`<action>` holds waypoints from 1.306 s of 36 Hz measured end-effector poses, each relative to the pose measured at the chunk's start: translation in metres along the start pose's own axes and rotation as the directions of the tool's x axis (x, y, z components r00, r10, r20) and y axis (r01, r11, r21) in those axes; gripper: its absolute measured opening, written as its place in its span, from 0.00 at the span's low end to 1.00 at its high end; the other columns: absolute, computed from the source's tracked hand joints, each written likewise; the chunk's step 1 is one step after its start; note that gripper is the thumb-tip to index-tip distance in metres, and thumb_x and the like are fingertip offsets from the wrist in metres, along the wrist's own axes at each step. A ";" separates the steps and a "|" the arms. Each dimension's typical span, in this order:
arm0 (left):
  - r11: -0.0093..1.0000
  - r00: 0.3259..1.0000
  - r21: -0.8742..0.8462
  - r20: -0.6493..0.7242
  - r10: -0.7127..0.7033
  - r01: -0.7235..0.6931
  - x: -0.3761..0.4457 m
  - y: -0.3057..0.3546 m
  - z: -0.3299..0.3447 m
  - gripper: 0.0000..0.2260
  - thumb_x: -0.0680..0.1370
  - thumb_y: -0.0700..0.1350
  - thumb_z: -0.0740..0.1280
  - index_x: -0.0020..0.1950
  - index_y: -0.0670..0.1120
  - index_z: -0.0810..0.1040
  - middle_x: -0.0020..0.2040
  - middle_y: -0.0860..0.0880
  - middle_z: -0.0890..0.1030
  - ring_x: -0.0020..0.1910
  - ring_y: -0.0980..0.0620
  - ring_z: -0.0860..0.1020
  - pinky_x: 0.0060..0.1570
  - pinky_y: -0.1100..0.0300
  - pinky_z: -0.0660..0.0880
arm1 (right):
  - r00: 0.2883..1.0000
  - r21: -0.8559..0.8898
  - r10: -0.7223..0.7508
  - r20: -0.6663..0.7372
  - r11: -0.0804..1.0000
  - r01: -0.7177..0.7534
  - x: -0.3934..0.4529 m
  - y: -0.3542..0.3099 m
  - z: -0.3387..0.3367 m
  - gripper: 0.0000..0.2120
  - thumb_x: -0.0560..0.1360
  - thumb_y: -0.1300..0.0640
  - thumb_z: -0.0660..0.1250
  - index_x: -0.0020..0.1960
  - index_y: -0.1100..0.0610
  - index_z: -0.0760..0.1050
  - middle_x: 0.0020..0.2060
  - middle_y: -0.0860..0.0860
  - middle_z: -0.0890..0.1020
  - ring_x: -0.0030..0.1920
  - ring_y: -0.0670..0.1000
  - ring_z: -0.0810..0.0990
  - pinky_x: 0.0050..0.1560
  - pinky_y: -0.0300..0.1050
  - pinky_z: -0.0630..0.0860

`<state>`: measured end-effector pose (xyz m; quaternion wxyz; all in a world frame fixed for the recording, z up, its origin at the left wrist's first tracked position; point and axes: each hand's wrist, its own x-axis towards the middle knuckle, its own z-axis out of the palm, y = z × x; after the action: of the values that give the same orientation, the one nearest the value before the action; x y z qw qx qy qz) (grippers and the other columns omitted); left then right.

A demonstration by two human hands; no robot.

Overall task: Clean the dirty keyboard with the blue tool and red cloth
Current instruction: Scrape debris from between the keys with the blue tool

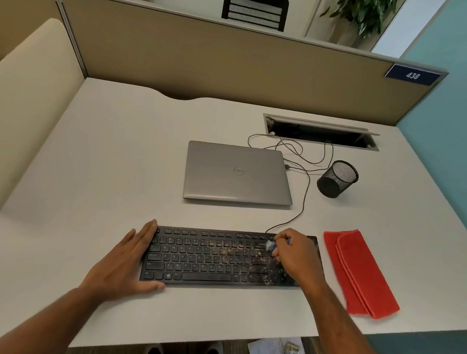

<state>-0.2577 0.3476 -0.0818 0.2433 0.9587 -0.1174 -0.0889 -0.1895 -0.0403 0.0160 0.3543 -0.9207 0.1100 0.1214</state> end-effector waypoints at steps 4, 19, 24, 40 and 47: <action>1.000 1.000 -0.009 0.001 -0.006 0.006 0.000 0.000 0.000 0.61 0.67 0.80 0.66 0.83 0.53 0.34 0.84 0.57 0.40 0.82 0.56 0.45 0.80 0.62 0.37 | 0.996 -0.010 -0.010 0.090 1.000 0.011 -0.002 -0.006 0.005 0.09 0.81 0.56 0.63 0.44 0.54 0.80 0.36 0.48 0.85 0.37 0.47 0.84 0.45 0.48 0.83; 1.000 0.999 0.013 0.023 -0.028 0.028 0.000 -0.005 0.004 0.62 0.66 0.82 0.64 0.83 0.53 0.32 0.85 0.55 0.41 0.84 0.49 0.46 0.83 0.48 0.45 | 0.985 -0.043 -0.135 0.111 0.989 0.141 -0.004 -0.016 0.010 0.09 0.83 0.54 0.61 0.47 0.44 0.77 0.43 0.43 0.84 0.44 0.45 0.83 0.52 0.49 0.81; 1.000 1.000 0.006 0.012 -0.014 0.014 0.000 -0.004 0.003 0.62 0.67 0.82 0.64 0.83 0.53 0.32 0.85 0.55 0.41 0.84 0.51 0.45 0.82 0.52 0.41 | 0.957 -0.218 -0.096 0.273 0.963 0.158 -0.001 -0.021 0.010 0.09 0.82 0.55 0.60 0.48 0.49 0.78 0.41 0.46 0.84 0.42 0.46 0.83 0.51 0.53 0.82; 1.000 1.000 0.008 -0.005 0.016 -0.016 0.000 -0.001 0.000 0.62 0.67 0.81 0.65 0.84 0.50 0.35 0.84 0.54 0.42 0.82 0.58 0.45 0.81 0.58 0.37 | 0.956 -0.199 -0.111 0.272 0.965 0.169 0.007 -0.031 0.002 0.08 0.81 0.55 0.62 0.46 0.48 0.78 0.40 0.46 0.84 0.44 0.47 0.83 0.52 0.53 0.82; 1.000 1.000 0.012 0.004 0.011 -0.011 0.000 0.000 -0.001 0.62 0.67 0.80 0.65 0.84 0.50 0.35 0.85 0.54 0.42 0.83 0.57 0.46 0.81 0.57 0.38 | 0.947 -0.199 -0.080 0.310 0.969 0.147 0.005 -0.033 0.015 0.09 0.82 0.56 0.60 0.48 0.50 0.79 0.42 0.48 0.85 0.43 0.47 0.84 0.53 0.54 0.82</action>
<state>-0.2577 0.3478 -0.0808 0.2380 0.9593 -0.1236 -0.0886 -0.1771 -0.0067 0.0243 0.2695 -0.9299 -0.0125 0.2501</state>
